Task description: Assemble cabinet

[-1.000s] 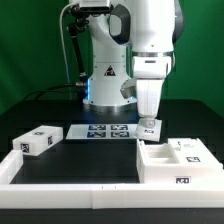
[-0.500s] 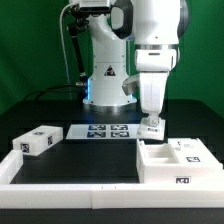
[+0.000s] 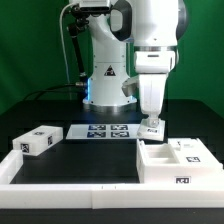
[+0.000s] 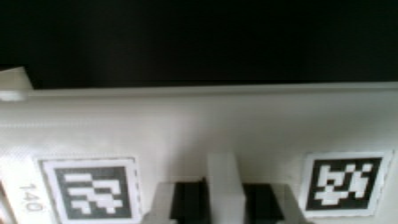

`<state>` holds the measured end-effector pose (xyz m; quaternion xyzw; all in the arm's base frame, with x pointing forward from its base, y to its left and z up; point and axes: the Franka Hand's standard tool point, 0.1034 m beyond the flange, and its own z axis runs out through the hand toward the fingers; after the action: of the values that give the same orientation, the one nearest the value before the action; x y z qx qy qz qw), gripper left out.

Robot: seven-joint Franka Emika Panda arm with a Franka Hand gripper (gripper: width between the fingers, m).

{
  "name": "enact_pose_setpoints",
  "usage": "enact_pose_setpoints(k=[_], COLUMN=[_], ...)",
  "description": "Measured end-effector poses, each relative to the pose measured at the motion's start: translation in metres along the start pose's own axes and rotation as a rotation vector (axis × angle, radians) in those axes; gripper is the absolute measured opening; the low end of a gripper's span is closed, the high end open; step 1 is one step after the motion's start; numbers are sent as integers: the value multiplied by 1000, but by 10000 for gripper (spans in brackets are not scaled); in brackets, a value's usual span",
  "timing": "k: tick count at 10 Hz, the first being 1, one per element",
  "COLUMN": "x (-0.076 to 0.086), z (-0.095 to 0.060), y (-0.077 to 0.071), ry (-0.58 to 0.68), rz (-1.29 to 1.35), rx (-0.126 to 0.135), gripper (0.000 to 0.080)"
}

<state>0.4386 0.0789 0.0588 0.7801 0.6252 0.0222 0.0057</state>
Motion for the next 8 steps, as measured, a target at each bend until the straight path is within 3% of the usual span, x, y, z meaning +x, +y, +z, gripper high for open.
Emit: enact_pose_setpoints(k=[3, 4, 6, 8], x=[-1, 3, 1, -9], z=[0, 0, 1, 4], y=[4, 2, 2, 6], ry=[8, 27, 24, 7], rz=[-13, -7, -17, -106], rx=[-11, -32, -27, -3], gripper=[69, 69, 69, 69])
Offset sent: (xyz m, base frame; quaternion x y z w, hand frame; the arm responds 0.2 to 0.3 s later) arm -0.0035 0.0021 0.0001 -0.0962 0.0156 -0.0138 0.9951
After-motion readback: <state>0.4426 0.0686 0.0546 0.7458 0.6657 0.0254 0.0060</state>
